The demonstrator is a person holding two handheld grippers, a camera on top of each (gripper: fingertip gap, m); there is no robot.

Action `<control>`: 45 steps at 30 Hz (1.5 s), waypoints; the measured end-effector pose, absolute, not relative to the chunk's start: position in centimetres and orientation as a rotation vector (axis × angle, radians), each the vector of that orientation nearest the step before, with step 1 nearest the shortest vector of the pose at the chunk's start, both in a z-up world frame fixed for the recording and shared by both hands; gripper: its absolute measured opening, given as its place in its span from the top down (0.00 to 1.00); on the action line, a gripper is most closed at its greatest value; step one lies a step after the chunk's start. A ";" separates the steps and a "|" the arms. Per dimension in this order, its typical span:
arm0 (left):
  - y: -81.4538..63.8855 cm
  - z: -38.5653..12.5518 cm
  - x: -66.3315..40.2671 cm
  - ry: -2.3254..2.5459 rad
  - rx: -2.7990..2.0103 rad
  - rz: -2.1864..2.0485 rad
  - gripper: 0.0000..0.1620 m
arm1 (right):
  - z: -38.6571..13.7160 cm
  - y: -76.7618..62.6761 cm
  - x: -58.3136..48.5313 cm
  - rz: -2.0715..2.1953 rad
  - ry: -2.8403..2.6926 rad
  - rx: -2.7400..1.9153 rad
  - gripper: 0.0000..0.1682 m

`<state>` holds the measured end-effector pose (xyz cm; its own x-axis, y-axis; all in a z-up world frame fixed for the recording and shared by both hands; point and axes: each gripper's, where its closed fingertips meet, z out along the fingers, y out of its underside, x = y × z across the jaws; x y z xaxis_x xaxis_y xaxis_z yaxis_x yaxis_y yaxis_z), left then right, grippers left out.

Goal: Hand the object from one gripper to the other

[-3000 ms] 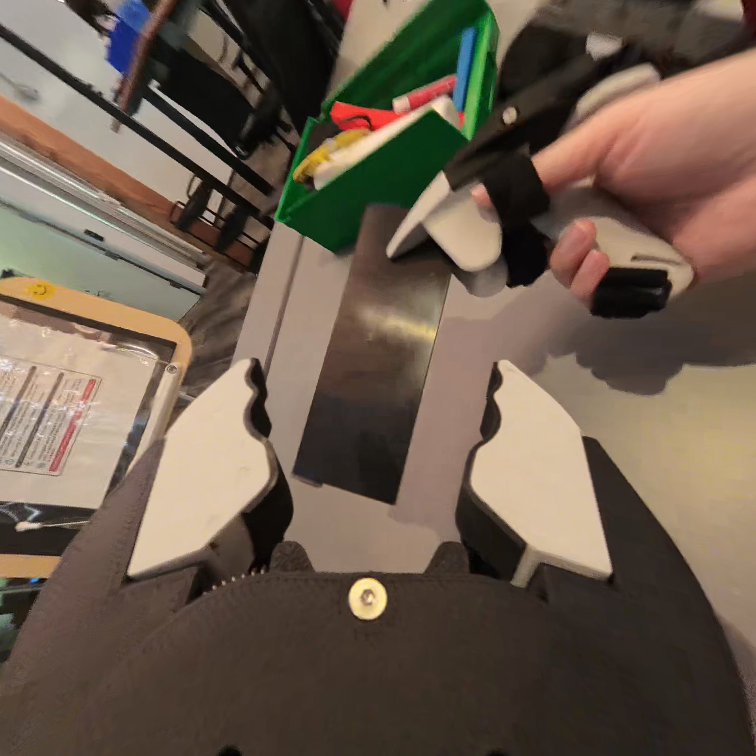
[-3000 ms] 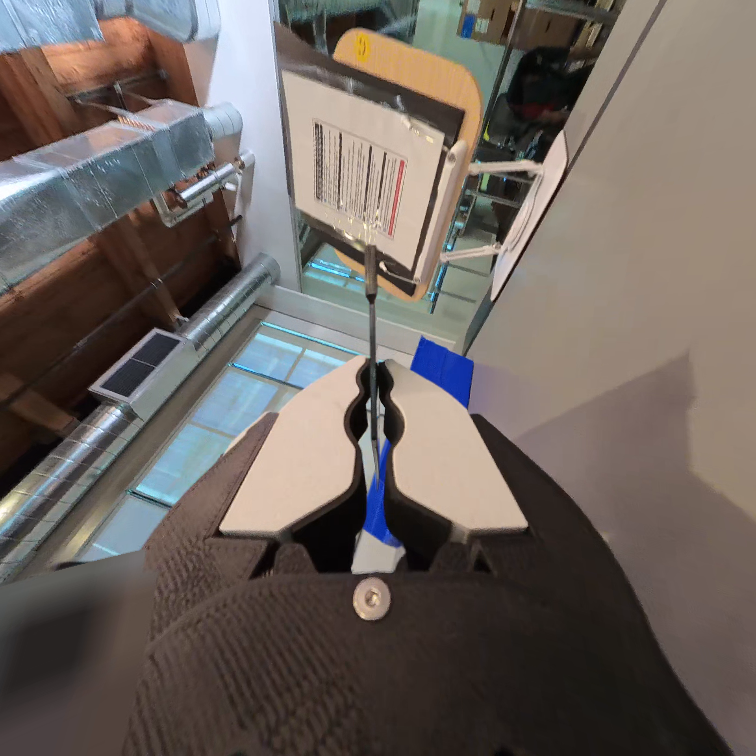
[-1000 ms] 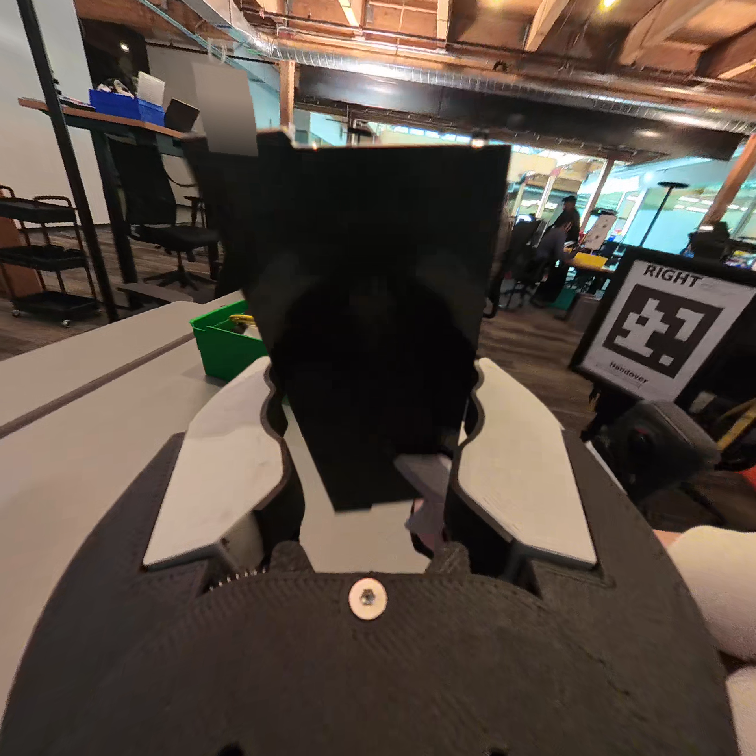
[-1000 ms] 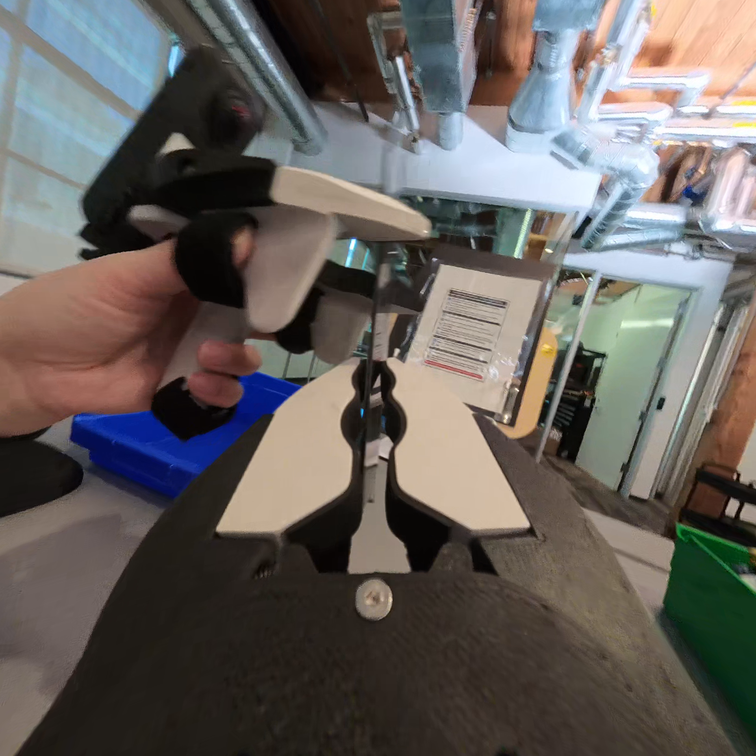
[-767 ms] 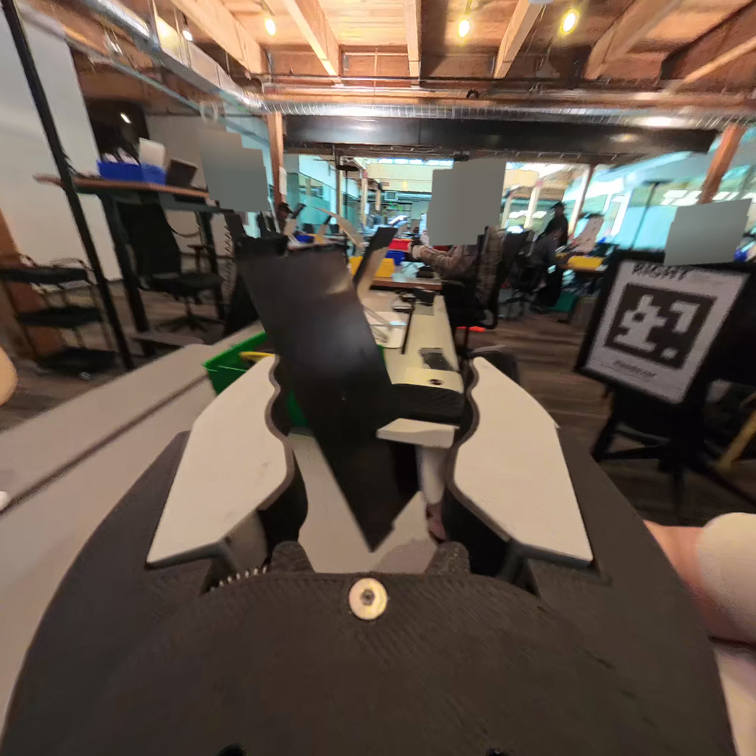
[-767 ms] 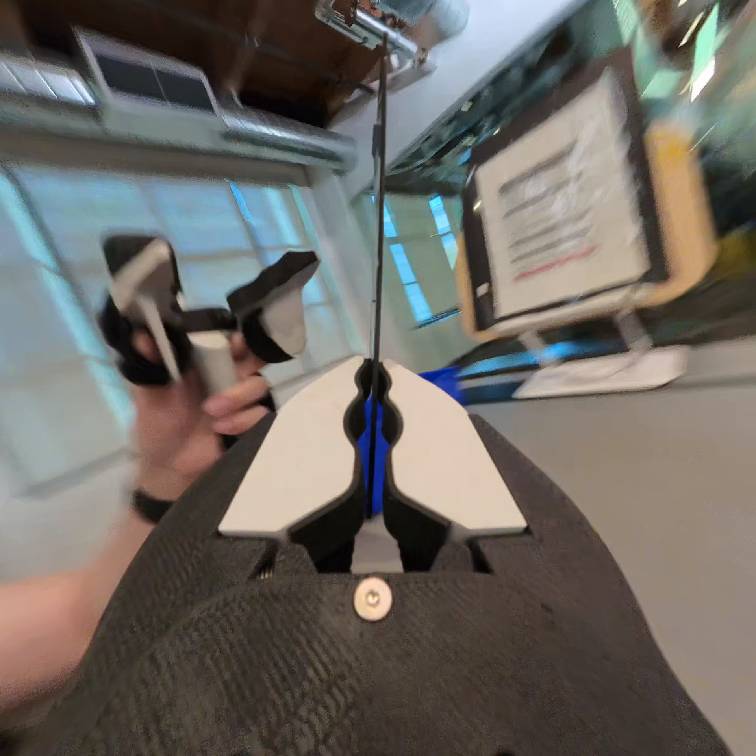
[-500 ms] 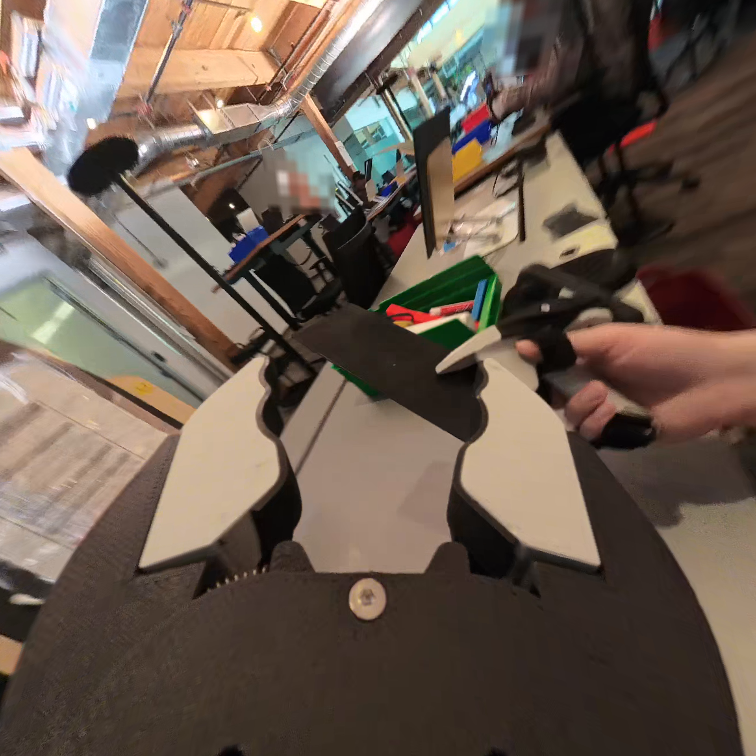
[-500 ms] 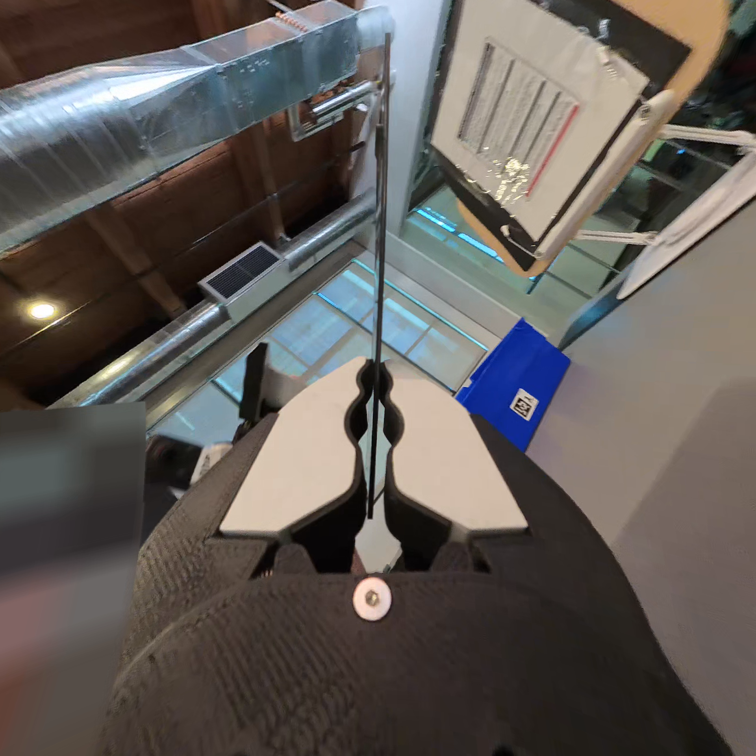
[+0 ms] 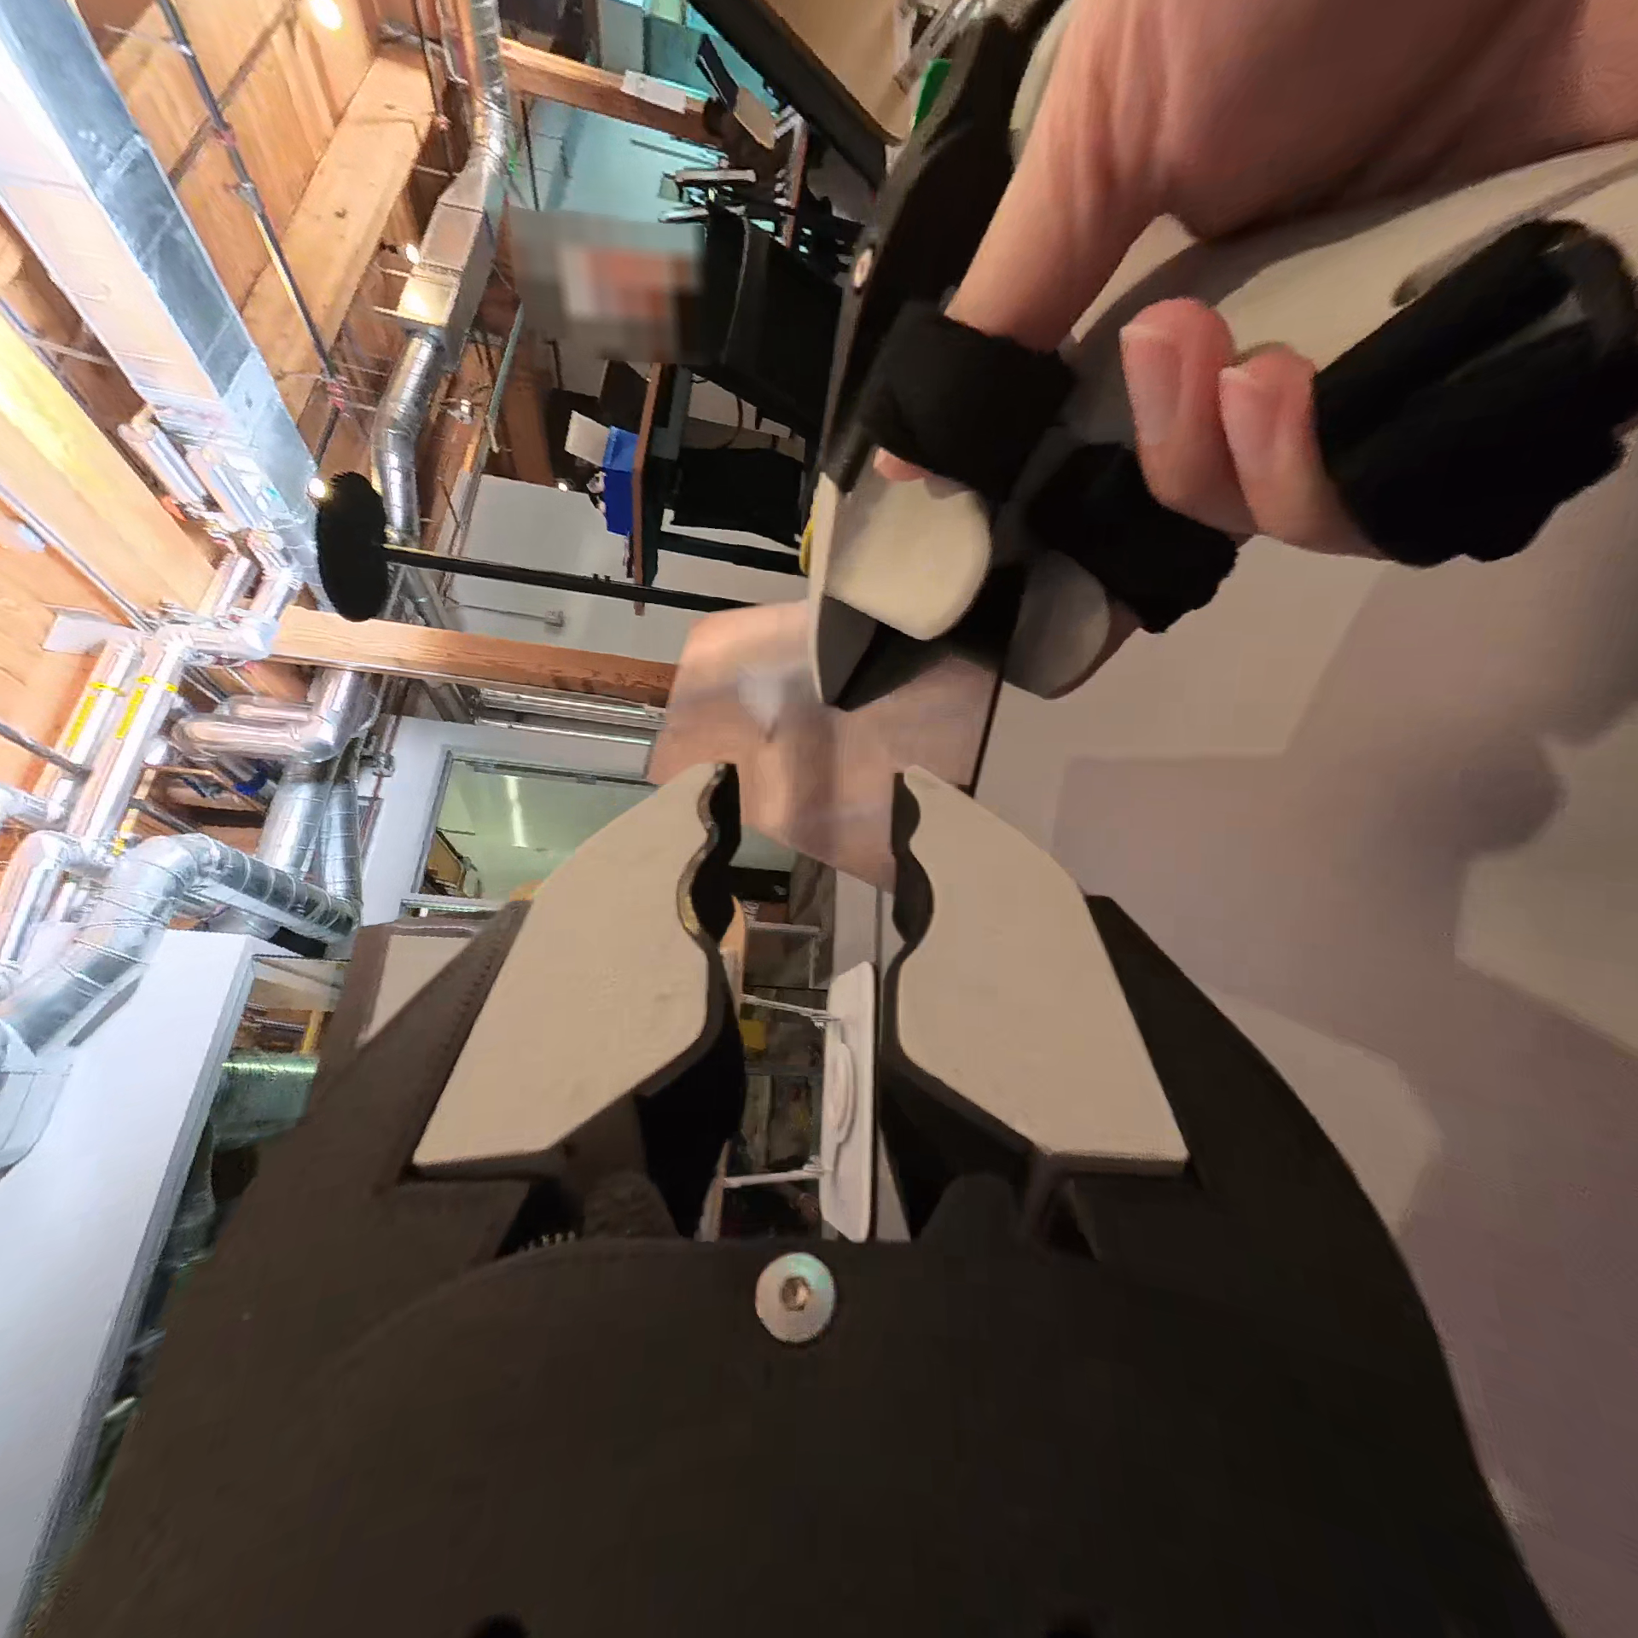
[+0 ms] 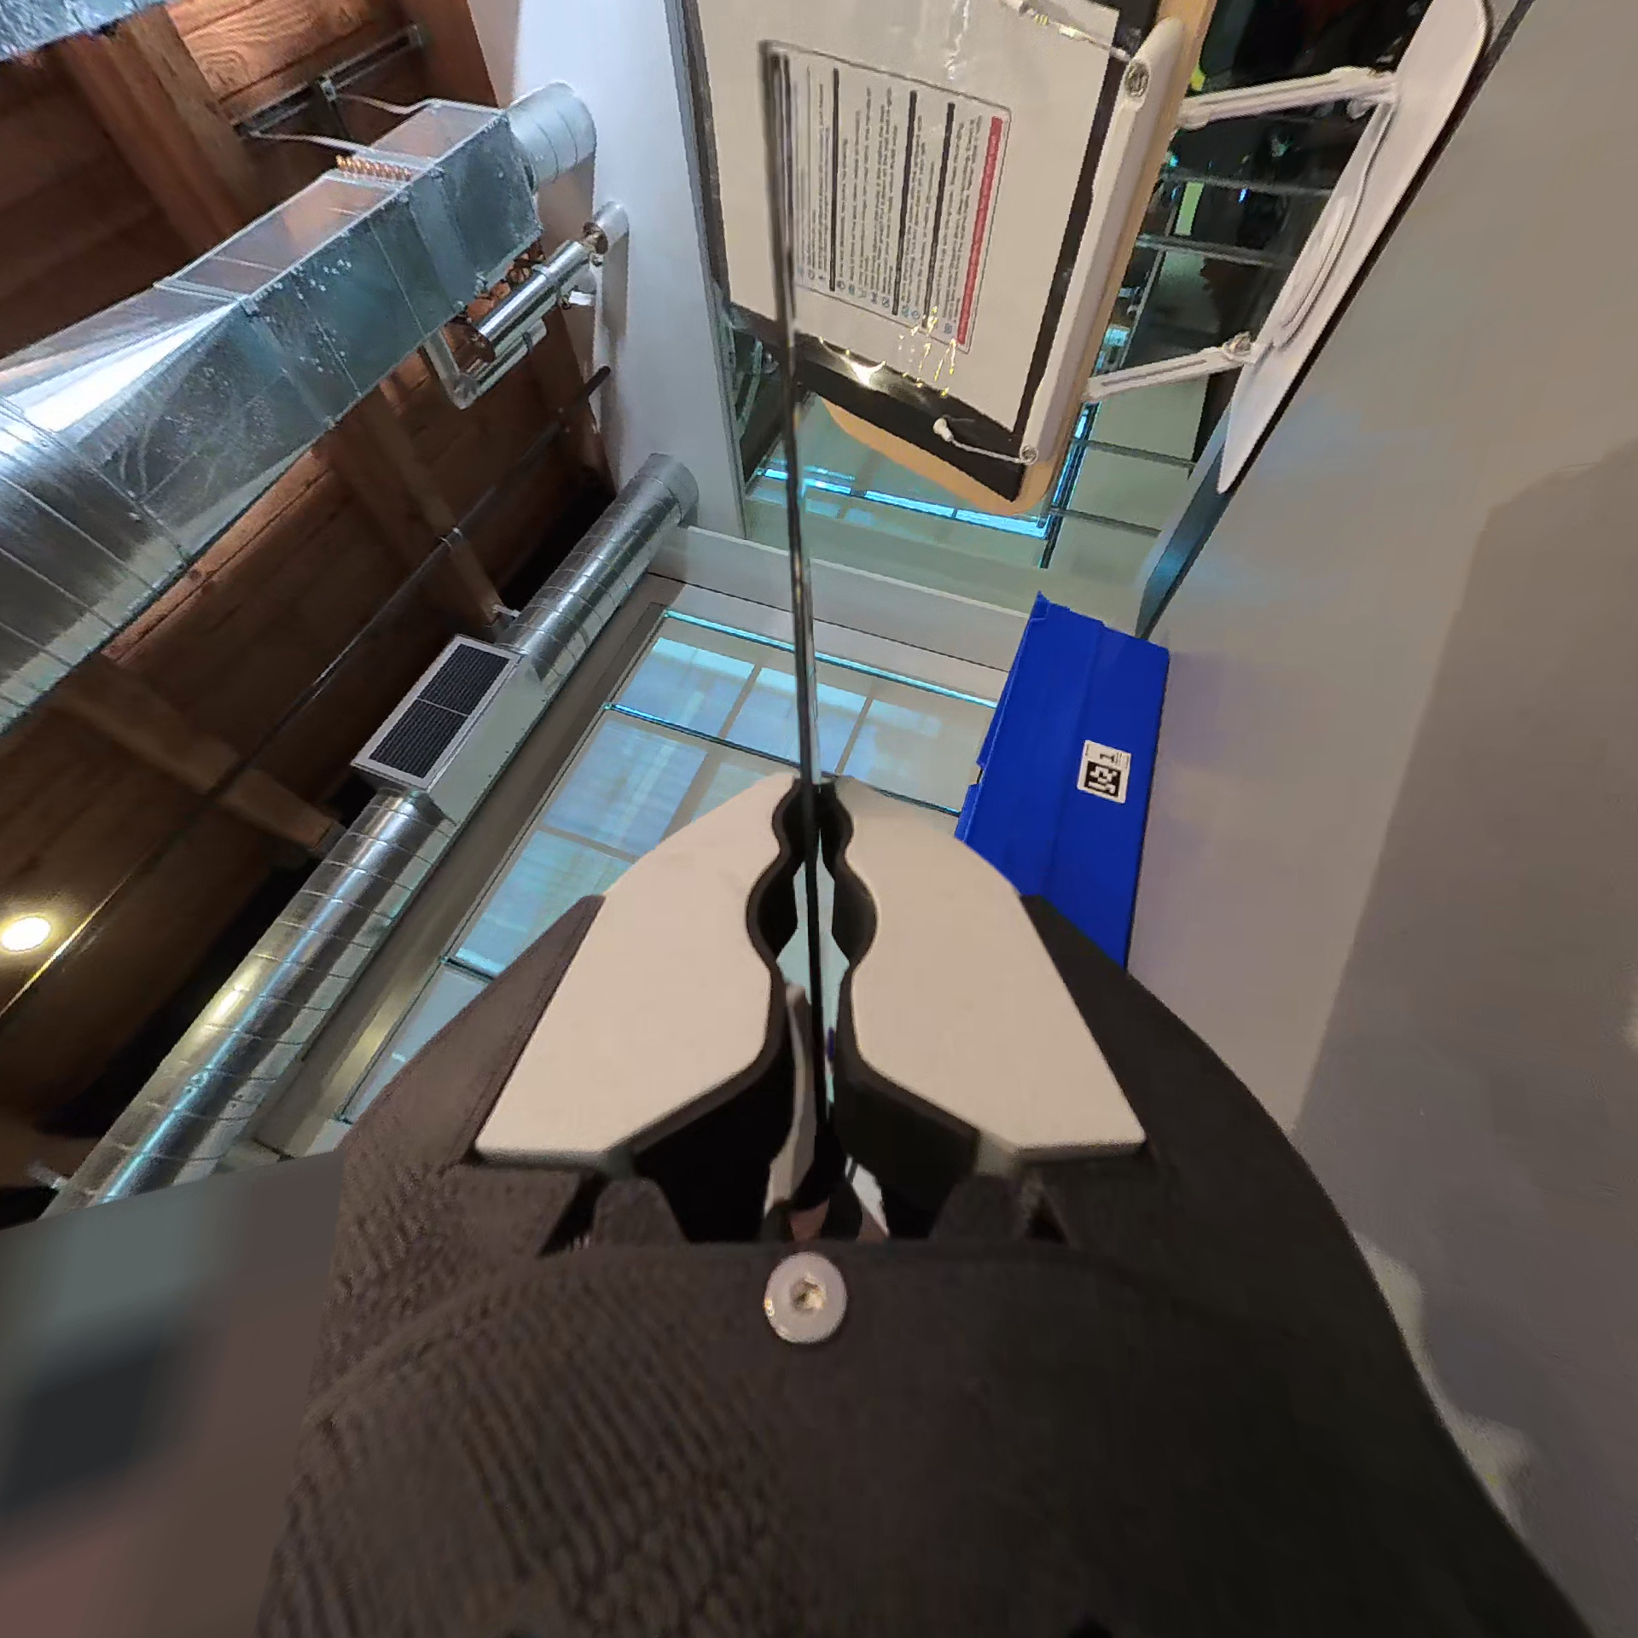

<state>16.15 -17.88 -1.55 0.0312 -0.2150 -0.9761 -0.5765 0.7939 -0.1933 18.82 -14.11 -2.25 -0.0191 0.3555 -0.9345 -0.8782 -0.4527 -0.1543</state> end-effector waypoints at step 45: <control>-20.8 13.4 9.9 0.918 -1.004 -1.224 1.00 | 4.9 -17.0 15.3 1.503 0.010 -0.962 0.52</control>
<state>9.93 -20.76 13.39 0.1215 -0.9923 -0.0238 0.3010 0.0597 -0.9517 15.25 -16.96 4.93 0.1402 0.8193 -0.5560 -0.8267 -0.2122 -0.5211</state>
